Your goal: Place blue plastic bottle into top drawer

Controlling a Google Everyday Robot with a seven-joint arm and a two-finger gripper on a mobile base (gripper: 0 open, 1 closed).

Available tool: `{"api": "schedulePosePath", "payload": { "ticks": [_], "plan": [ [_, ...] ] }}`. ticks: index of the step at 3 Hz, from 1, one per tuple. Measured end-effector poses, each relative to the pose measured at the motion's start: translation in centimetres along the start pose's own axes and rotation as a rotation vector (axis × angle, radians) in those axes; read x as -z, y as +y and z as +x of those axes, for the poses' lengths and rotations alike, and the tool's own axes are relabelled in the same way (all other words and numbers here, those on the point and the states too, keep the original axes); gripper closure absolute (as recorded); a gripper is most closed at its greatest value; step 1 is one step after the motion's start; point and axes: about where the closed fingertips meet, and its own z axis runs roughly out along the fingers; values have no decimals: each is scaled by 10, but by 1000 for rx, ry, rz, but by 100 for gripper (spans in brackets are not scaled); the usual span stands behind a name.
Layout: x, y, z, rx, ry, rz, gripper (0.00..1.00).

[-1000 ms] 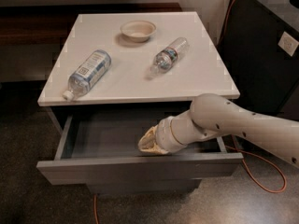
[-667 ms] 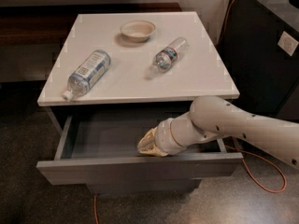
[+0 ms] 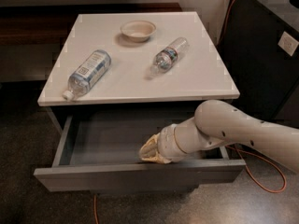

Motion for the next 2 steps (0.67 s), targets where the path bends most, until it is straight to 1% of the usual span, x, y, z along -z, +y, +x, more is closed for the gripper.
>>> {"api": "schedulePosePath", "payload": {
  "ticks": [2],
  "plan": [
    [10,28,-3,-21,-13,-33,100]
  ]
}}
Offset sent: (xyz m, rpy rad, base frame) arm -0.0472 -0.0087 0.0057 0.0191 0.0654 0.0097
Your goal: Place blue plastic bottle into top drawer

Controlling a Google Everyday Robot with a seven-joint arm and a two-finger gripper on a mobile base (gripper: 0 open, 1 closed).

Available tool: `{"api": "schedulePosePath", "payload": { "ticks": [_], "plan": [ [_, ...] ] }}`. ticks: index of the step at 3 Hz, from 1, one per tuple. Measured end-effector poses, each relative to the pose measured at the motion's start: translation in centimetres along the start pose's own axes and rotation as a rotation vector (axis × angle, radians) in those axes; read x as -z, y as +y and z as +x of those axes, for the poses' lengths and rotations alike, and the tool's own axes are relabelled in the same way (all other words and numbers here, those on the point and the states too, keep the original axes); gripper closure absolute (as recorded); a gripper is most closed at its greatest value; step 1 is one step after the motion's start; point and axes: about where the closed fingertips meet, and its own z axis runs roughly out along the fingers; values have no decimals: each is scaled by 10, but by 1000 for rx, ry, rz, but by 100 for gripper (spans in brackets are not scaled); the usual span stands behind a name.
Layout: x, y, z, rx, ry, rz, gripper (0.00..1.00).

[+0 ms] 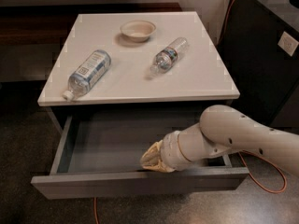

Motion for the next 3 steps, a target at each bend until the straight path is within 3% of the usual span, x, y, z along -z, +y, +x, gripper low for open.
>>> {"api": "schedulePosePath", "payload": {
  "ticks": [2,3],
  "plan": [
    [-8,27,-7,-5,-2,-59,100],
    [-7,27,-8,-5,-2,-59,100]
  ]
}}
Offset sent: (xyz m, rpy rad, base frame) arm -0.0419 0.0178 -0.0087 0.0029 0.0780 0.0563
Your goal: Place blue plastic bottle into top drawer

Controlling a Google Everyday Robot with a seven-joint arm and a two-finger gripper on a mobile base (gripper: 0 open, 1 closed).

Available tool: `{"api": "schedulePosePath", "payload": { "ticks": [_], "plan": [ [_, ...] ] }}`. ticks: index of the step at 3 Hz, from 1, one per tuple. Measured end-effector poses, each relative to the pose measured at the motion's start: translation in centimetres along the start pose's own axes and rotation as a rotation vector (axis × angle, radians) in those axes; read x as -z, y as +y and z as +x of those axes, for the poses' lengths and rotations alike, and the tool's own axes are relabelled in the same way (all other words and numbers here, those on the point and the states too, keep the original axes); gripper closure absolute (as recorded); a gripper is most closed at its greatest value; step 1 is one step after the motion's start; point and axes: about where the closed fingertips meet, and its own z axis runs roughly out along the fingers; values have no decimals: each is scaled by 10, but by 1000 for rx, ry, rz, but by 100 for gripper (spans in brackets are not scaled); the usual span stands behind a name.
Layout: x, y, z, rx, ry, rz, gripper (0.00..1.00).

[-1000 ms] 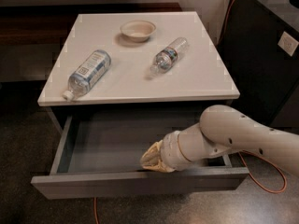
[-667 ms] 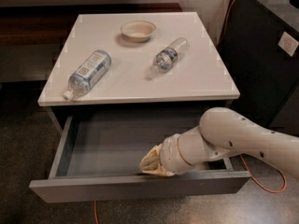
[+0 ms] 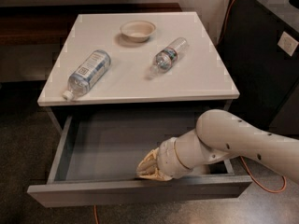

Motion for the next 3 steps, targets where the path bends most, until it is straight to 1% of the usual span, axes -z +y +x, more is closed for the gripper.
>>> {"api": "schedulePosePath", "payload": {
  "ticks": [2,3],
  "plan": [
    [0,0,0,0,0,0,100],
    [-1,22,-12,-23,-25,-9,100]
  ]
}}
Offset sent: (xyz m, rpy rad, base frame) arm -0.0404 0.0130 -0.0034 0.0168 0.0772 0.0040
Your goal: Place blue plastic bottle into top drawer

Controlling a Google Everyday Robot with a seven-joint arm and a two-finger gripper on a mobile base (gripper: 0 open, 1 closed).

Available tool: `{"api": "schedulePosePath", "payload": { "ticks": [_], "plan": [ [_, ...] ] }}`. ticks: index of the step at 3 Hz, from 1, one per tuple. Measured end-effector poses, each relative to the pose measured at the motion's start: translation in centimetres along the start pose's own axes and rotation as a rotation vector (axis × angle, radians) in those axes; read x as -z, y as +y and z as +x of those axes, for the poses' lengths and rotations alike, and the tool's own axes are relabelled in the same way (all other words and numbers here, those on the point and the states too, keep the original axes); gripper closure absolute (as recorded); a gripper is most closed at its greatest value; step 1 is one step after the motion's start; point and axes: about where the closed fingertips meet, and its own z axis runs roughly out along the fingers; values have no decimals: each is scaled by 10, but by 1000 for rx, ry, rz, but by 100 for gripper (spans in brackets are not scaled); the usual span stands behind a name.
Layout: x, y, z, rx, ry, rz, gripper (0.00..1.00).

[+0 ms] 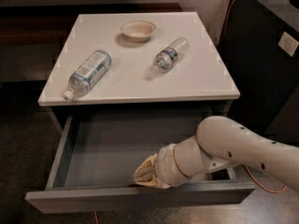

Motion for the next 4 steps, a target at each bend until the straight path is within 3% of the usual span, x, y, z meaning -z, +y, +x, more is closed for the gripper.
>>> {"api": "schedulePosePath", "payload": {
  "ticks": [1,2,4],
  "plan": [
    [-1,2,-1,-2,-3,-4,100],
    [-1,15,-4,7,-20,-55,100],
    [16,-6,-4,26,-16,-7,100]
  ]
}}
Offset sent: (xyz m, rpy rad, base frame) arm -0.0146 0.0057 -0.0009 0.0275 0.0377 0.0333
